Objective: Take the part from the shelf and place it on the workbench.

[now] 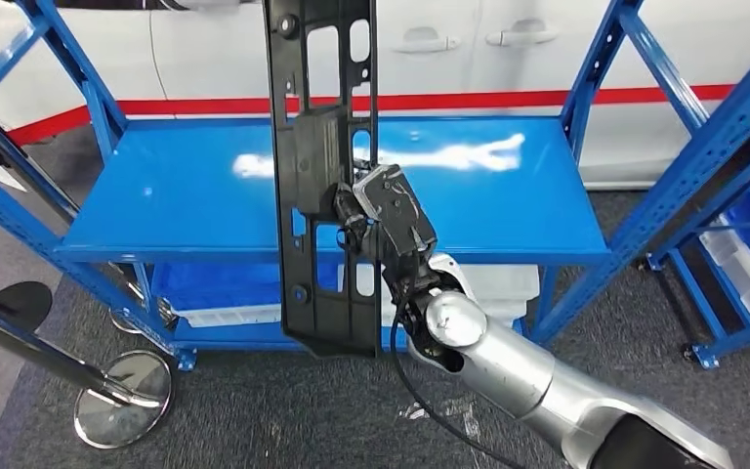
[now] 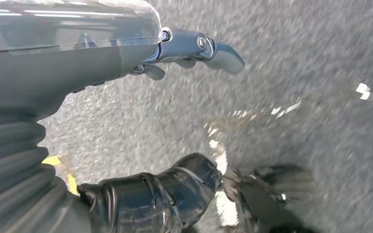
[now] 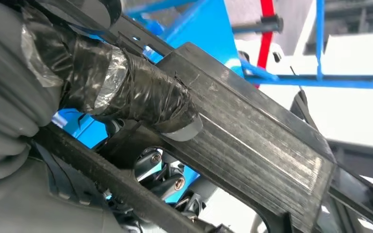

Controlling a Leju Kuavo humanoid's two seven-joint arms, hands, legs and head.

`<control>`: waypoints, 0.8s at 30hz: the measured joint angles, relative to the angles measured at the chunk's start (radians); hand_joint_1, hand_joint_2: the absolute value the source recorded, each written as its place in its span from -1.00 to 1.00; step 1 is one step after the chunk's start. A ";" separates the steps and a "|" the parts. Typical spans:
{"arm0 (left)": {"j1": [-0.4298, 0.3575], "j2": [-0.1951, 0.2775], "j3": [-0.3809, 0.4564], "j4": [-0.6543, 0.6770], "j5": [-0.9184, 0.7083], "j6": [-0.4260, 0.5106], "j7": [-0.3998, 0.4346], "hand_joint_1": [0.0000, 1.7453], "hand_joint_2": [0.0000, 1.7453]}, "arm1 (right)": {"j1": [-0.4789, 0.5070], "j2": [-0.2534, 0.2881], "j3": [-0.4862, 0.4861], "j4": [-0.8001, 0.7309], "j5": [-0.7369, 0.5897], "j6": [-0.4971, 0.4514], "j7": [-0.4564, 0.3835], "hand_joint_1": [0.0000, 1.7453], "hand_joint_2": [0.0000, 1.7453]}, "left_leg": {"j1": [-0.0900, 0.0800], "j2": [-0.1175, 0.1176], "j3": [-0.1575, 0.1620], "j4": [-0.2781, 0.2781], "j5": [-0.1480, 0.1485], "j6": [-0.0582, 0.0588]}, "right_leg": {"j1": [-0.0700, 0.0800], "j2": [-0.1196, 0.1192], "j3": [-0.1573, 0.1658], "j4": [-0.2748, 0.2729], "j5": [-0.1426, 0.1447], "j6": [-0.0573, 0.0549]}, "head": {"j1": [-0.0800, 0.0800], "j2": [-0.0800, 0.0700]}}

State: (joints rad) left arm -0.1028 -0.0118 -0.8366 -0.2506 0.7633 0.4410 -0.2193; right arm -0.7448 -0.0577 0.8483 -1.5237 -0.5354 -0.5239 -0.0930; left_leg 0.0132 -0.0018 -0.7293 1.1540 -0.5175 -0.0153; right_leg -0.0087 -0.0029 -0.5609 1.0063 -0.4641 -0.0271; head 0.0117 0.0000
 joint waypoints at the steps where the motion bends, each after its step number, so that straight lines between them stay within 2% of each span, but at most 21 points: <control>1: 0.000 -0.001 -0.001 0.000 0.000 0.000 -0.001 -1.00 1.00 | 0.000 -0.002 0.000 -0.003 0.026 -0.008 0.002 1.00 1.00 | 0.001 0.000 -0.010 0.065 -0.040 -0.003 | 0.001 0.000 -0.015 0.001 0.011 -0.002 | -0.001 0.000; 2: 0.000 -0.001 -0.002 0.000 0.001 -0.001 -0.002 -1.00 1.00 | 0.000 -0.004 0.000 -0.007 0.051 -0.016 0.006 1.00 1.00 | 0.001 0.000 -0.012 0.120 -0.054 -0.006 | 0.001 -0.001 -0.031 0.003 0.022 -0.001 | -0.001 0.000; 3: -0.002 -0.001 -0.002 0.000 0.001 -0.001 -0.004 -1.00 1.00 | 0.000 -0.006 -0.001 -0.010 0.071 -0.021 0.010 1.00 1.00 | 0.001 0.000 -0.004 0.151 -0.041 -0.007 | 0.002 -0.001 -0.048 0.006 0.033 0.000 | -0.001 0.000; 4: -0.003 -0.001 -0.003 0.000 0.002 -0.001 -0.004 -1.00 1.00 | 0.001 -0.008 -0.001 -0.014 0.086 -0.024 0.015 1.00 1.00 | 0.001 0.000 0.020 0.151 -0.011 -0.006 | 0.003 -0.001 -0.065 0.010 0.043 0.001 | -0.002 0.000; 5: -0.004 -0.001 -0.004 0.000 0.003 -0.001 -0.005 -1.00 1.00 | 0.001 -0.009 -0.001 -0.019 0.097 -0.027 0.019 1.00 1.00 | 0.001 0.000 0.060 0.118 0.020 -0.003 | 0.003 0.000 -0.080 0.015 0.052 0.003 | -0.002 0.000; 6: -0.005 -0.001 -0.004 0.000 0.004 -0.001 -0.005 -1.00 1.00 | 0.002 -0.011 -0.001 -0.024 0.107 -0.030 0.021 1.00 1.00 | 0.000 0.000 0.112 0.058 0.029 0.001 | 0.003 0.000 -0.094 0.021 0.060 0.006 | -0.002 0.000; 8: -0.007 0.000 -0.004 0.000 0.007 -0.001 -0.005 -1.00 1.00 | 0.002 -0.014 -0.006 -0.035 0.133 -0.038 0.022 1.00 1.00 | -0.005 -0.002 0.213 -0.085 0.000 0.010 | 0.004 0.000 -0.110 0.028 0.074 0.015 | -0.001 0.000; 9: -0.009 0.000 -0.005 0.000 0.008 -0.002 -0.005 -1.00 1.00 | 0.002 -0.016 -0.009 -0.041 0.146 -0.042 0.021 1.00 1.00 | -0.008 -0.002 0.239 -0.130 -0.019 0.014 | 0.004 -0.001 -0.114 0.027 0.083 0.021 | -0.001 0.000; 10: -0.010 0.000 -0.006 0.000 0.009 -0.003 -0.006 -1.00 1.00 | 0.003 -0.017 -0.013 -0.047 0.157 -0.045 0.021 1.00 1.00 | -0.011 -0.003 0.248 -0.152 -0.023 0.018 | 0.004 -0.002 -0.116 0.025 0.094 0.027 | -0.001 0.000; 11: -0.010 0.000 -0.009 0.000 0.009 -0.005 -0.006 -1.00 1.00 | 0.003 -0.019 -0.016 -0.051 0.165 -0.048 0.021 1.00 1.00 | -0.008 -0.002 0.243 -0.156 -0.014 0.025 | 0.004 -0.002 -0.118 0.022 0.100 0.033 | 0.000 0.000; 12: -0.010 -0.001 -0.011 0.000 0.010 -0.006 -0.006 -1.00 1.00 | 0.005 -0.021 -0.018 -0.055 0.170 -0.049 0.021 1.00 1.00 | -0.006 0.000 0.235 -0.160 -0.003 0.031 | 0.004 -0.001 -0.123 0.026 0.093 0.039 | -0.001 0.000; 13: -0.010 -0.002 -0.014 0.000 0.011 -0.008 -0.006 -1.00 1.00 | 0.007 -0.023 -0.021 -0.059 0.174 -0.051 0.022 1.00 1.00 | -0.003 0.003 0.226 -0.164 0.010 0.040 | 0.004 0.001 -0.132 0.045 0.065 0.044 | 0.002 0.000; 14: -0.009 -0.003 -0.016 0.000 0.011 -0.008 -0.006 -1.00 1.00 | 0.008 -0.026 -0.024 -0.062 0.178 -0.052 0.023 1.00 1.00 | 0.000 0.006 0.214 -0.166 0.023 0.048 | 0.003 0.003 -0.145 0.084 0.019 0.048 | 0.004 0.000; 16: -0.010 -0.003 -0.020 0.000 0.012 -0.009 -0.005 -1.00 1.00 | 0.012 -0.031 -0.032 -0.069 0.182 -0.054 0.026 1.00 1.00 | -0.002 0.009 0.183 -0.162 0.046 0.058 | -0.001 0.004 -0.173 0.209 -0.081 0.056 | 0.008 0.000; 17: -0.010 -0.002 -0.021 0.000 0.012 -0.009 -0.005 -1.00 1.00 | 0.015 -0.032 -0.036 -0.071 0.183 -0.055 0.027 1.00 1.00 | -0.002 0.009 0.166 -0.158 0.056 0.058 | -0.003 0.004 -0.180 0.270 -0.101 0.059 | 0.008 0.000; 18: -0.010 -0.002 -0.022 0.000 0.013 -0.009 -0.005 -1.00 1.00 | 0.017 -0.034 -0.039 -0.073 0.184 -0.056 0.029 1.00 1.00 | -0.002 0.009 0.149 -0.153 0.066 0.058 | -0.005 0.004 -0.178 0.309 -0.094 0.063 | 0.008 0.000; 19: -0.010 -0.002 -0.023 0.000 0.013 -0.009 -0.005 -1.00 1.00 | 0.019 -0.035 -0.042 -0.074 0.185 -0.057 0.030 1.00 1.00 | -0.002 0.009 0.131 -0.147 0.074 0.055 | -0.008 0.004 -0.162 0.318 -0.068 0.066 | 0.008 0.000; 20: -0.010 -0.003 -0.023 0.000 0.013 -0.010 -0.005 -1.00 1.00 | 0.021 -0.036 -0.044 -0.074 0.186 -0.057 0.030 1.00 1.00 | -0.001 0.009 0.114 -0.139 0.081 0.052 | -0.011 0.004 -0.131 0.294 -0.035 0.067 | 0.008 0.000; 21: -0.011 -0.003 -0.024 0.000 0.013 -0.010 -0.005 -1.00 1.00 | 0.021 -0.037 -0.045 -0.076 0.186 -0.057 0.031 1.00 1.00 | 0.000 0.009 0.099 -0.131 0.087 0.047 | -0.013 0.004 -0.085 0.239 -0.020 0.068 | 0.008 0.000; 23: -0.012 -0.004 -0.025 0.000 0.013 -0.010 -0.005 -1.00 1.00 | 0.021 -0.037 -0.050 -0.081 0.187 -0.058 0.030 1.00 1.00 | -0.001 0.008 0.076 -0.115 0.100 0.035 | -0.011 0.006 0.010 0.100 -0.039 0.063 | 0.007 0.000; 24: -0.013 -0.004 -0.026 0.000 0.013 -0.010 -0.005 -1.00 1.00 | 0.021 -0.037 -0.053 -0.085 0.188 -0.058 0.030 1.00 1.00 | -0.002 0.008 0.069 -0.113 0.108 0.029 | -0.008 0.006 0.037 0.052 -0.056 0.058 | 0.008 0.000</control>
State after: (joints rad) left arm -0.1160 -0.0154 -0.8622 -0.2506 0.7761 0.4314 -0.2243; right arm -0.7238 -0.0949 0.7954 -1.6084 -0.3475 -0.5821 -0.0630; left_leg 0.0115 0.0058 -0.6606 1.0411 -0.4094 0.0136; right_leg -0.0169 0.0036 -0.5243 1.0583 -0.5204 0.0311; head 0.0196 0.0000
